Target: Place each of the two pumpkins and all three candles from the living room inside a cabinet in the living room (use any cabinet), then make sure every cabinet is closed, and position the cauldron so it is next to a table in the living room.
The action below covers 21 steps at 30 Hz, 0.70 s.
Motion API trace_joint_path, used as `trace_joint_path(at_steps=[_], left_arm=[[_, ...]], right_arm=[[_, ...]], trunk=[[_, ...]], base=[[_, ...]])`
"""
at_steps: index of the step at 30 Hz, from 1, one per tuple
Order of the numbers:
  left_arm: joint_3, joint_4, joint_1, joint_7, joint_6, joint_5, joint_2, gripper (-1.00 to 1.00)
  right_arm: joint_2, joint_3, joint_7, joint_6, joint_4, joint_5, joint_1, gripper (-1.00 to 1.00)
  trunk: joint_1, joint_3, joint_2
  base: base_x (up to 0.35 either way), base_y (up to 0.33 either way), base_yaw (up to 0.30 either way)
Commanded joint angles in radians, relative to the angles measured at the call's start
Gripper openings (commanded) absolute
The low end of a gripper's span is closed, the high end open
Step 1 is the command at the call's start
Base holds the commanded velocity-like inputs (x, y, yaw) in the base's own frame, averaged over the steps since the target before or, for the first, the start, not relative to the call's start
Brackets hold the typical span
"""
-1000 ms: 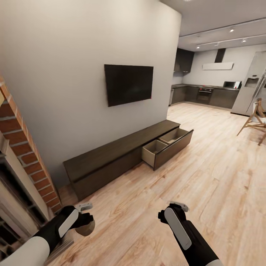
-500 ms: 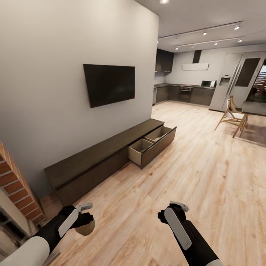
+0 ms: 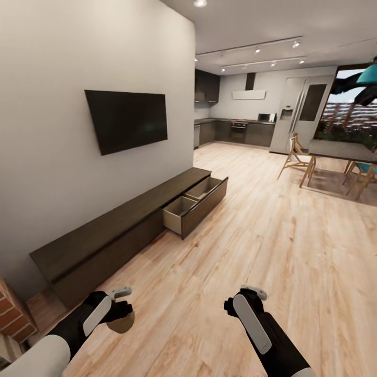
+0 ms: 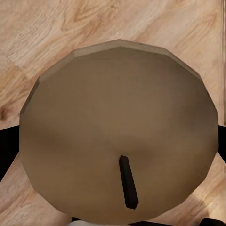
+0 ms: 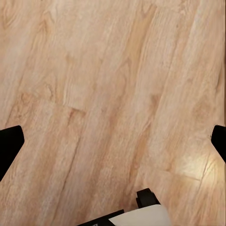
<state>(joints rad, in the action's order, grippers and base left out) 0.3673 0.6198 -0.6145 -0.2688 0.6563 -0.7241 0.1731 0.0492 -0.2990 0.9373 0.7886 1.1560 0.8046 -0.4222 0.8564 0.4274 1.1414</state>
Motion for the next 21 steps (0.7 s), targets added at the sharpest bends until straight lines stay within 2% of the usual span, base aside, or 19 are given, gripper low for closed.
trace_joint_path(at_steps=[1,21], left_arm=[[0.007,0.003,-0.001,-0.009,0.002,-0.009,0.002,-1.0],[0.009,0.005,-0.001,-0.01,0.0,-0.009,0.001,-1.0]], right_arm=[[0.0,-0.002,0.01,0.003,0.001,0.008,-0.001,1.0],[0.0,-0.002,0.009,0.003,-0.001,0.011,-0.001,1.0]], trunk=[[0.0,0.001,0.001],[0.0,0.001,0.001]], base=[[0.0,0.0,-0.277],[0.0,0.0,-0.277]])
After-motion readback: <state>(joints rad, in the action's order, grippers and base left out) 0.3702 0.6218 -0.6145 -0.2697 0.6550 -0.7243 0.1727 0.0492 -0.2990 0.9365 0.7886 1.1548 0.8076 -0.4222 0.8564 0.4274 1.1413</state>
